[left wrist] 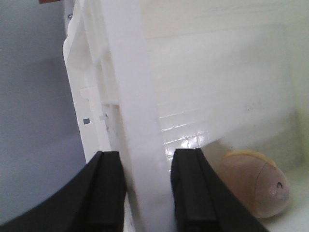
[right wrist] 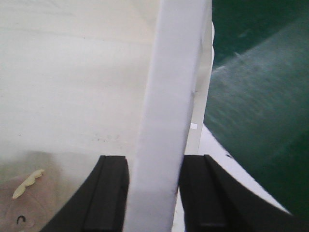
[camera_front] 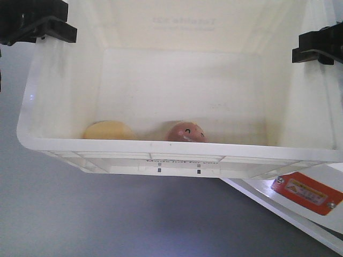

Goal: Place moving items into box and shelve

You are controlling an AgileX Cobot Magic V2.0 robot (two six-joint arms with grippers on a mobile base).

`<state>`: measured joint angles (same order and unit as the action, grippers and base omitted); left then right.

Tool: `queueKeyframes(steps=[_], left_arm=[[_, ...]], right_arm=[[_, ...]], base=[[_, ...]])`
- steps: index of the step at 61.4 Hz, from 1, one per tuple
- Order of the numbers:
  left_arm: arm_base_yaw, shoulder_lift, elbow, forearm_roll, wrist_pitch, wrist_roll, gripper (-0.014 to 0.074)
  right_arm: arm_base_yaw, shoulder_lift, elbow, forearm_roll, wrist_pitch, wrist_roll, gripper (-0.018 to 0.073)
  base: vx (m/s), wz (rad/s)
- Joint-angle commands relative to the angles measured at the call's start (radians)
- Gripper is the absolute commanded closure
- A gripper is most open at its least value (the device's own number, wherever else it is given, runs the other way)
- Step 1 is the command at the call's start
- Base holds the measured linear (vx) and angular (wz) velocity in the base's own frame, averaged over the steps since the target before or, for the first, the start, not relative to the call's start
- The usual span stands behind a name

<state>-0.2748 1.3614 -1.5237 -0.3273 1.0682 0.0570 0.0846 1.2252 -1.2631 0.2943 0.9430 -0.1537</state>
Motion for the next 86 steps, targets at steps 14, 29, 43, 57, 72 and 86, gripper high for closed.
queueKeyframes(steps=[14, 29, 43, 57, 72, 86], left_arm=[[-0.015, -0.048, -0.043, -0.142, -0.112, 0.015, 0.0603], [-0.015, -0.048, -0.043, -0.142, -0.112, 0.015, 0.0603], [-0.015, -0.048, -0.043, -0.142, -0.112, 0.015, 0.0603], [-0.015, -0.048, -0.043, -0.142, -0.112, 0.015, 0.0603], [-0.015, -0.048, -0.043, -0.142, -0.112, 0.015, 0.0603], [-0.015, -0.048, -0.043, -0.142, -0.112, 0.015, 0.0603]], right_arm=[[0.005, -0.038, -0.040, 0.108, -0.116, -0.018, 0.0565], [0.005, -0.038, -0.040, 0.108, -0.115, -0.018, 0.0565], [0.005, -0.038, -0.040, 0.108, -0.115, -0.018, 0.0565], [0.005, -0.038, -0.040, 0.108, -0.115, -0.018, 0.0565], [0.005, -0.038, -0.040, 0.108, -0.115, -0.018, 0.0565], [0.005, -0.038, -0.040, 0.108, -0.115, -0.018, 0.0565]], base=[[-0.13, 0.61], [-0.11, 0.64], [-0.08, 0.69], [-0.05, 0.71], [-0.03, 0.71], [-0.03, 0.64]])
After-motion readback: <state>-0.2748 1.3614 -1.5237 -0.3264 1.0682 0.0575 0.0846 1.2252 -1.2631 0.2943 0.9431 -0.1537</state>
